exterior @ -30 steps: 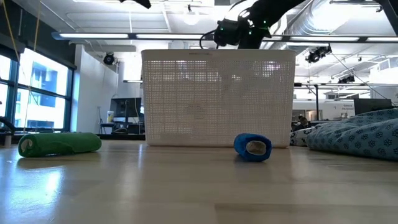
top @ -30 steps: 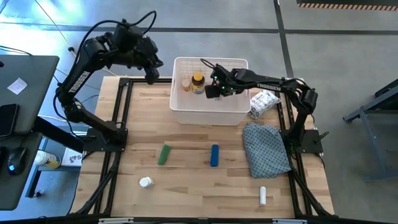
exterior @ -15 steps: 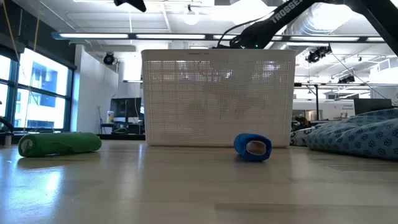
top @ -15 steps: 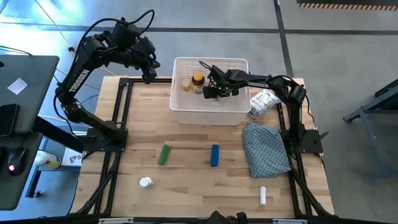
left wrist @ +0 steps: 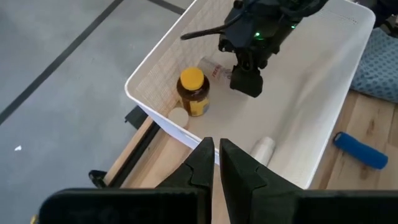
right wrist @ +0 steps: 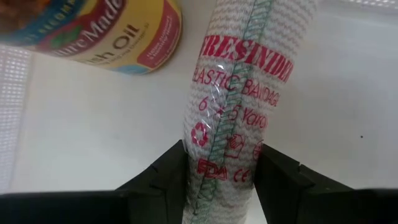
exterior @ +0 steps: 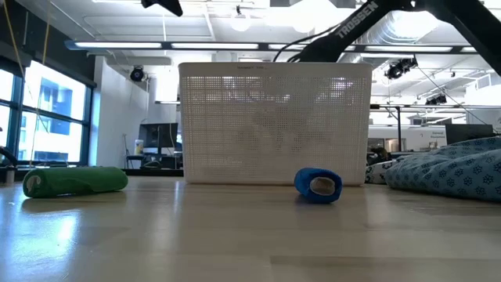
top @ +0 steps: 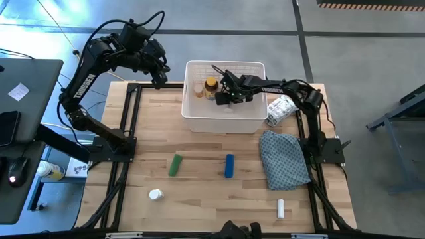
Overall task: Pick & place medical supplies in basket/bin
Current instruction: Put the white bandage into the white bin
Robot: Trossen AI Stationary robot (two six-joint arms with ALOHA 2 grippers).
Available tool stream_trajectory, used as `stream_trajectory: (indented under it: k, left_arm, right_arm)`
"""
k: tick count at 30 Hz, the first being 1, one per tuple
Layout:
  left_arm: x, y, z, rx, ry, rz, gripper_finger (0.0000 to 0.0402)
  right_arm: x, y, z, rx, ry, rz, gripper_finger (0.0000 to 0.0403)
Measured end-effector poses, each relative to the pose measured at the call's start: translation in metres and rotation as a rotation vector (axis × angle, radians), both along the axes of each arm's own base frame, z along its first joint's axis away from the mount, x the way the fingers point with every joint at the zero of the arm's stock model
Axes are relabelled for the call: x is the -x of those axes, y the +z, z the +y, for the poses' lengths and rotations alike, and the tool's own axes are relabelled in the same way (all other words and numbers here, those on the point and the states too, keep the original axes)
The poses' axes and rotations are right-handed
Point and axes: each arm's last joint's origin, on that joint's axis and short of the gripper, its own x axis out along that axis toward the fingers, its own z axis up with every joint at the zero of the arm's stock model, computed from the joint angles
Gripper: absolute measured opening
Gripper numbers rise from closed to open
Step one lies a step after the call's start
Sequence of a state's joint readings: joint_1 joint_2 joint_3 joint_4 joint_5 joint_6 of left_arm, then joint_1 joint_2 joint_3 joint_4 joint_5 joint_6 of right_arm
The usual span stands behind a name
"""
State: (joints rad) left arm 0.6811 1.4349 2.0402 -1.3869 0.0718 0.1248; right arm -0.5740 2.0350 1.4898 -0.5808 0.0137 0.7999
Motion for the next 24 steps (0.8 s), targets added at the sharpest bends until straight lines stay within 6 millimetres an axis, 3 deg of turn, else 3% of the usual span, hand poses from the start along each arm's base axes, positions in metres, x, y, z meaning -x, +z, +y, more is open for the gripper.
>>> stream_trajectory:
  k: [24]
  left_arm:
    - [-0.0001, -0.0001, 0.0, 0.034, 0.041, -0.022, 0.0062]
  right_arm:
    - [-0.0052, -0.0067, -0.0032, -0.001, 0.05, -0.034, 0.0149]
